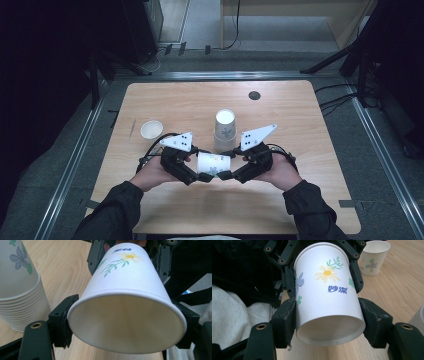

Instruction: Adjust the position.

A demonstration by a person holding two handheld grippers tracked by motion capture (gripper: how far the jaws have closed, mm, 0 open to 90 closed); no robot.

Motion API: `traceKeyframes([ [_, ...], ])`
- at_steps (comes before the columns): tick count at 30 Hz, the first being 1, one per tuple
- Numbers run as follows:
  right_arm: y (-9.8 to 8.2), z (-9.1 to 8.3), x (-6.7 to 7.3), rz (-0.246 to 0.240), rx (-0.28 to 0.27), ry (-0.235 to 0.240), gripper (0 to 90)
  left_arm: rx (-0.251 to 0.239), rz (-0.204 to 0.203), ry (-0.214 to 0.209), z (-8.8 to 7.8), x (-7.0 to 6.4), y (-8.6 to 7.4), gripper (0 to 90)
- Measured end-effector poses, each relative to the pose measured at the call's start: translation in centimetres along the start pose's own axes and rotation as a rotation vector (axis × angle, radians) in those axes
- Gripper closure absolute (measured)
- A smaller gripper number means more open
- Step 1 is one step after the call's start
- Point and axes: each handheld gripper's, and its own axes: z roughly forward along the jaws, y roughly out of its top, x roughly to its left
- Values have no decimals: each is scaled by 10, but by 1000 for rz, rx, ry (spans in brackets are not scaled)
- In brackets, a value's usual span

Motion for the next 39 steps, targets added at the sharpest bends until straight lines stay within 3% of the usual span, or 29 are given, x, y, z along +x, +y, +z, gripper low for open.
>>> traceKeyframes([
  [10, 0, 3, 1, -4, 27, 12, 356, 30, 29, -6, -3, -2, 0, 264],
  [13, 0, 5, 2, -29, 38, 2, 321, 35, 28, -3, -6, -1, 1, 264],
  [17, -4, 8, 0, -24, 68, -20, 290, 55, 30, 38, -14, 1, 4, 263],
  [23, -8, 8, -4, -12, 89, -45, 289, 152, 38, 55, -20, 5, 10, 261],
  [28, -10, 10, -6, -10, 100, -56, 289, 264, 35, 77, -17, 9, 15, 258],
  [33, -12, 12, -9, -8, 97, -65, 289, 304, 33, 58, -16, 13, 27, 258],
  [39, -14, 13, -13, -4, 91, -86, 289, 368, 71, 110, -9, 17, 42, 258],
])
